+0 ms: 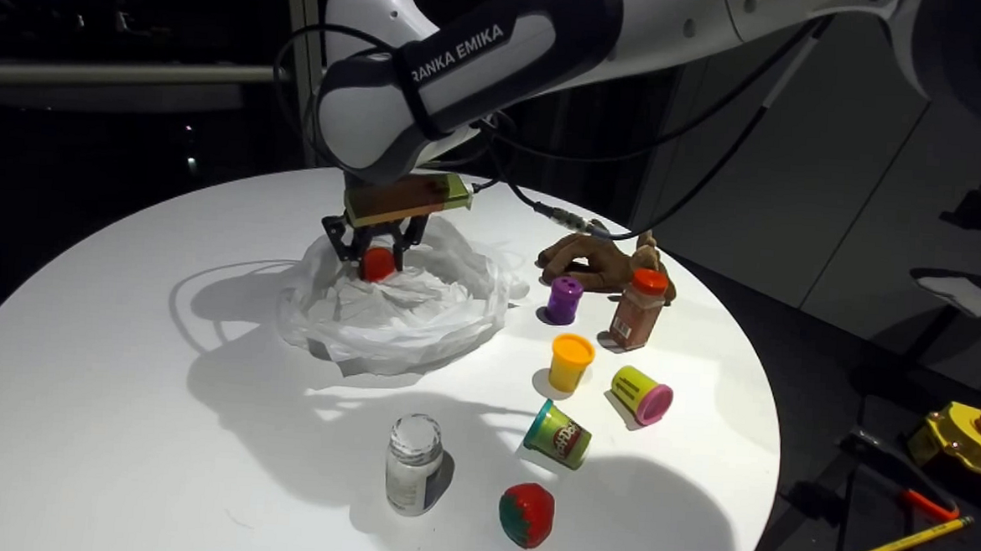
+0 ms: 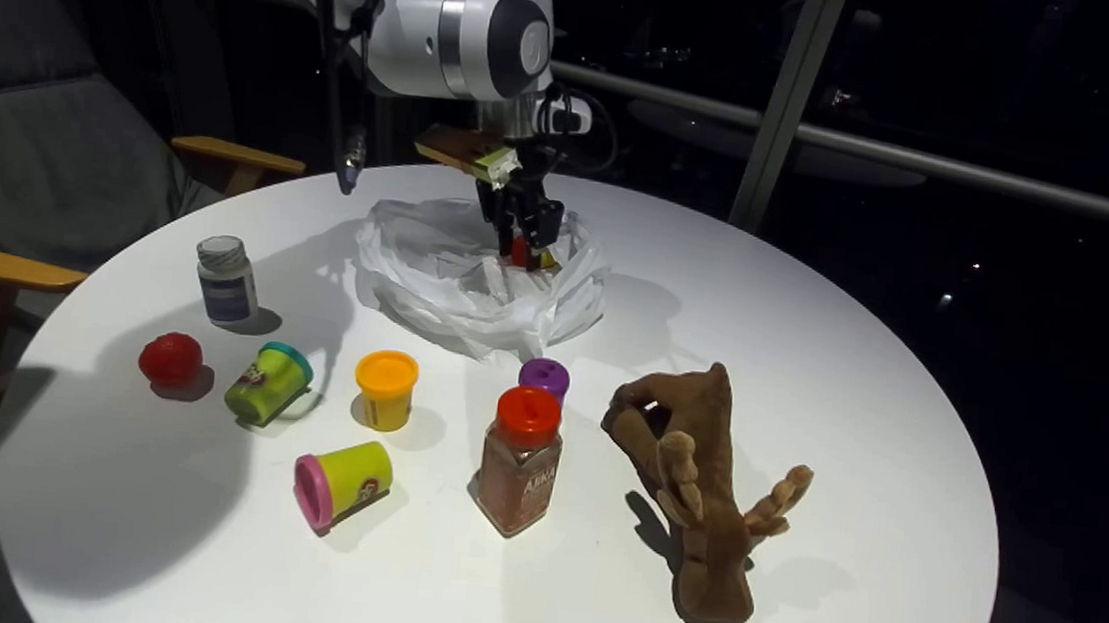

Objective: Pick up the objects from the plastic bag and put them on the table.

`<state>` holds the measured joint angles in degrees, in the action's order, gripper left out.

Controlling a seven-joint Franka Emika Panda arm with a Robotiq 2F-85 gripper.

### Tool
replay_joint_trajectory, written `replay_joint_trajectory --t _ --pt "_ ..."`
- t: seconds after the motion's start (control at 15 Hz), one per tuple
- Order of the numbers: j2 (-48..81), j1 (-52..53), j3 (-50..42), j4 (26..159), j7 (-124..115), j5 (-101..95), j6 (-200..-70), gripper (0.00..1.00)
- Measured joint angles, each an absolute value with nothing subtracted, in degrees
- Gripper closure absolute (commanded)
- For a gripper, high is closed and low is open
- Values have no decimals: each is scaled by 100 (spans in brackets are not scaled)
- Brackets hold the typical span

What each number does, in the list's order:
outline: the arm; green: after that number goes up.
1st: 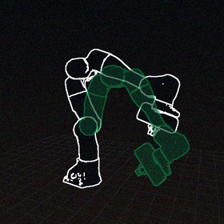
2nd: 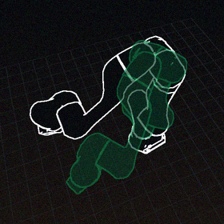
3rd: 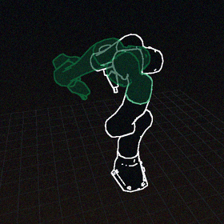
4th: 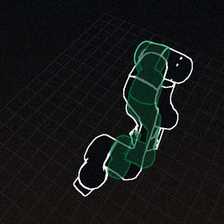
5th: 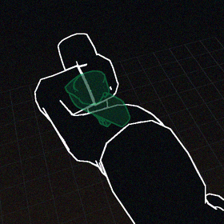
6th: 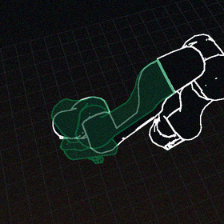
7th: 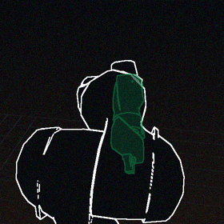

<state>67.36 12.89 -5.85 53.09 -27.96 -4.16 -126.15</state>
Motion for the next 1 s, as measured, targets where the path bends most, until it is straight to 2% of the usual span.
replay_joint_trajectory --t 0.47,1.0 --pt "6530 1354 -585 5395 -2760 -424 -12185 71" --pt "5840 1306 -583 6676 -2618 -424 -11744 71"
